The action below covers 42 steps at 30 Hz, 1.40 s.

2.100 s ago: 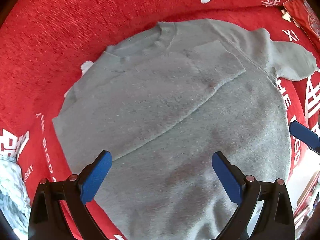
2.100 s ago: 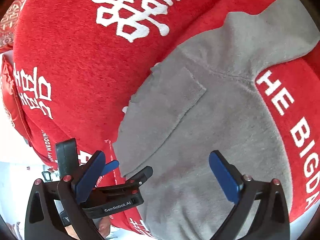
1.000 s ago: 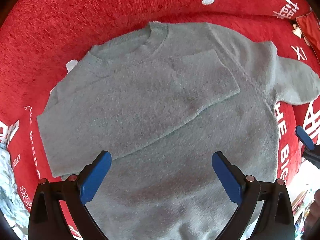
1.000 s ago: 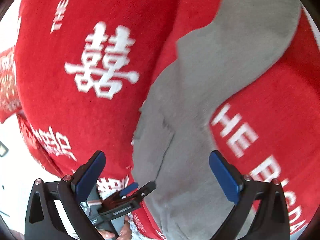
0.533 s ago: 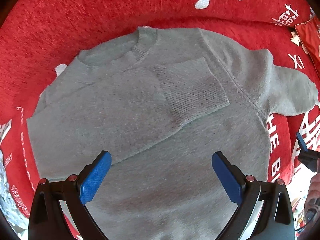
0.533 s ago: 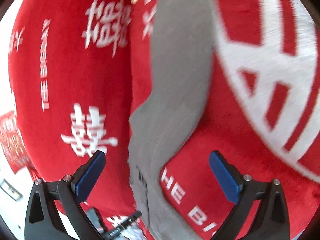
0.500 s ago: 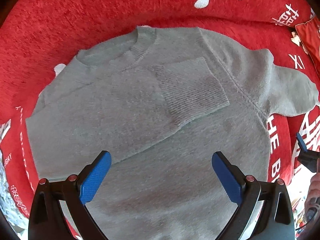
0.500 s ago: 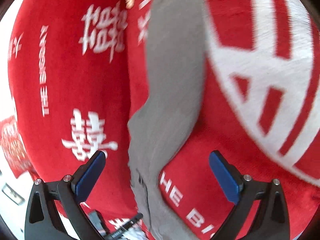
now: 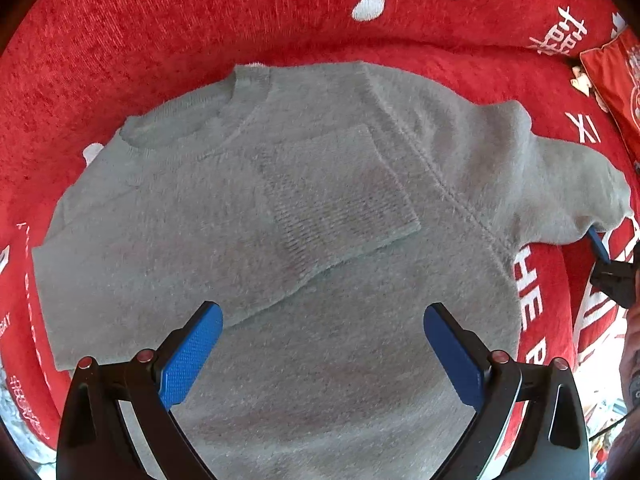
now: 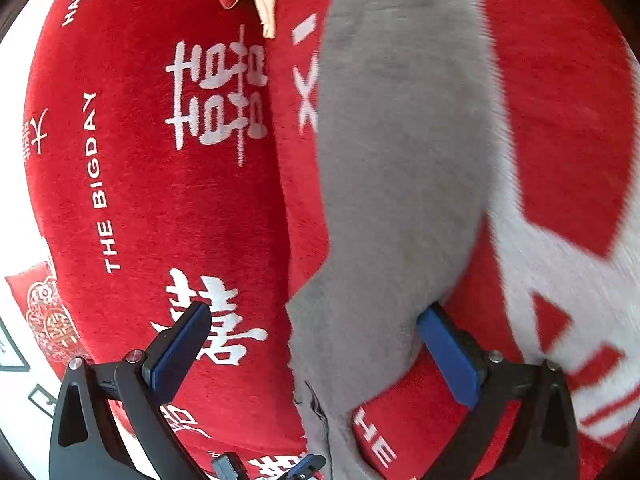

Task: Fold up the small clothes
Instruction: 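Grasp the other sleeve cuff with the right gripper, then fold the held sleeve across the sweater chest with the right gripper, release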

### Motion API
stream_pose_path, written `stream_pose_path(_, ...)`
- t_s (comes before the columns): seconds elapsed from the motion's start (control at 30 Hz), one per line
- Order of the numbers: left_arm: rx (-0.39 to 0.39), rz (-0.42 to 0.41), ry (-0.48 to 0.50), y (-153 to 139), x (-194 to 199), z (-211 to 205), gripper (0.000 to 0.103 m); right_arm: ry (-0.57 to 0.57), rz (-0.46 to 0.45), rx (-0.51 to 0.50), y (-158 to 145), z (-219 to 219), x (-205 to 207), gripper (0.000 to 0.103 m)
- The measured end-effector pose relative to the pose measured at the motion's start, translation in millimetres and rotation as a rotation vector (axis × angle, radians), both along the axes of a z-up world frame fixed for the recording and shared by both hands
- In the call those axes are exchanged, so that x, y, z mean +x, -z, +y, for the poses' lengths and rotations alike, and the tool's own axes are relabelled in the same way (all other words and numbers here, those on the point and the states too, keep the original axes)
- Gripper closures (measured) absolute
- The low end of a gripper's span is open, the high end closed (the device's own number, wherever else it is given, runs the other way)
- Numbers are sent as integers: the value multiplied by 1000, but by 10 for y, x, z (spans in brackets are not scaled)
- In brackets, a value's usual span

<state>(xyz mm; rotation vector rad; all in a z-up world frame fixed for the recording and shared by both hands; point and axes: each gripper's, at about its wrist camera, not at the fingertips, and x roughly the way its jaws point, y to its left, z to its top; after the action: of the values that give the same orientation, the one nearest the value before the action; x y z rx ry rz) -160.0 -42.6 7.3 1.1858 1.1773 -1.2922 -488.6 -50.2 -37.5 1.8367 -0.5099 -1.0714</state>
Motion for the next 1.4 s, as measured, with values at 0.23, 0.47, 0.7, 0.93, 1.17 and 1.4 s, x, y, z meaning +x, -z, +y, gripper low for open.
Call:
stream_pose_path(0.23,-11,43,-64,30,99,-62,2,18,104,-46,-180,-109,-106,1)
stream_pose_path(0.47,-37,12,-61,-15,212,50,2,42,362,97,-509,114,-346,1)
stream_pose_path(0.7,-57,5,-65,-79,245,46,2,46,329,99,-379,25,-541,19)
stream_pose_path(0.93,-92,10,-59,-116,114,-15,2,39,321,158,-265,-46,-517,98)
stream_pose_path(1.17,-118,12,-95,-182,343,2,2,-65,189,-135,-753,-337,-191,98)
stream_pose_path(1.4,-145,-18,-161,-256,806,78,2,-357,225,-335,-1362,-839,808,98)
